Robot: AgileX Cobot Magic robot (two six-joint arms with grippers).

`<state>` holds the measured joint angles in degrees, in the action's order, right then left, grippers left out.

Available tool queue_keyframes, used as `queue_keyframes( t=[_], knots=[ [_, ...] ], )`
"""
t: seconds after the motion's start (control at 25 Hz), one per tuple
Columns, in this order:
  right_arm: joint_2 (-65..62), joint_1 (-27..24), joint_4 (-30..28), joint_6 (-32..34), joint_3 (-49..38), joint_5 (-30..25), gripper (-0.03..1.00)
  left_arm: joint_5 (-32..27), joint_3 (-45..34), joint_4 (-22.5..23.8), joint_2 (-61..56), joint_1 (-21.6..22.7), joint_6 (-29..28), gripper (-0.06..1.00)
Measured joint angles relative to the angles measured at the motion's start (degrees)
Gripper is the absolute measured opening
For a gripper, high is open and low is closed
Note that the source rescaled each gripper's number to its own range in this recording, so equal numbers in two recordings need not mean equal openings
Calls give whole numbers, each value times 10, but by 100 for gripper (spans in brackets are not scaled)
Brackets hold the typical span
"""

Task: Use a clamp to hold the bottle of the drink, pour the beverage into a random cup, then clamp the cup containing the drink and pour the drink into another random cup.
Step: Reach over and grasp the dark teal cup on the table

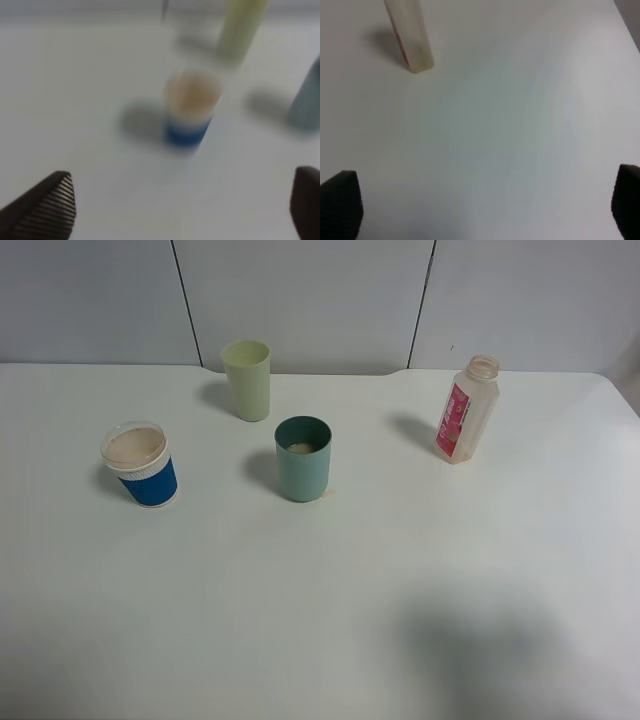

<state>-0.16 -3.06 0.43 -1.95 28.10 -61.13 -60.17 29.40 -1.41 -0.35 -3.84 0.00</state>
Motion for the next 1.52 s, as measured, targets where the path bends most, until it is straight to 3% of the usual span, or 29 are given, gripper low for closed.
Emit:
queue_keyframes(
  t=[0.08, 0.12, 0.16, 0.2, 0.24, 0.44, 0.64, 0.88, 1.08, 1.28, 1.52],
  knots=[
    [0, 0, 0, 0, 0, 0, 100, 14, 6, -16, 0, 0, 6, 57],
    [0, 0, 0, 0, 0, 0, 100, 66, 10, -41, 0, 0, 11, 57],
    [0, 0, 0, 0, 0, 0, 100, 66, 10, -41, 0, 0, 11, 57],
    [0, 0, 0, 0, 0, 0, 100, 143, 11, -70, 11, 0, 21, 57],
    [0, 0, 0, 0, 0, 0, 100, 160, 12, -74, 29, 0, 25, 57],
    [0, 0, 0, 0, 0, 0, 100, 209, 12, -99, 91, 0, 59, 57],
    [0, 0, 0, 0, 0, 0, 100, 278, 12, -176, 181, 0, 146, 57],
    [0, 0, 0, 0, 0, 0, 100, 288, 12, -182, 213, -6, 168, 57],
    [0, 0, 0, 0, 0, 0, 100, 334, 12, -131, 267, -117, 139, 57],
    [0, 0, 0, 0, 0, 0, 100, 397, 12, -47, 337, -226, 58, 57],
    [0, 0, 0, 0, 0, 0, 100, 469, 12, 9, 429, -298, 4, 57]
  ],
)
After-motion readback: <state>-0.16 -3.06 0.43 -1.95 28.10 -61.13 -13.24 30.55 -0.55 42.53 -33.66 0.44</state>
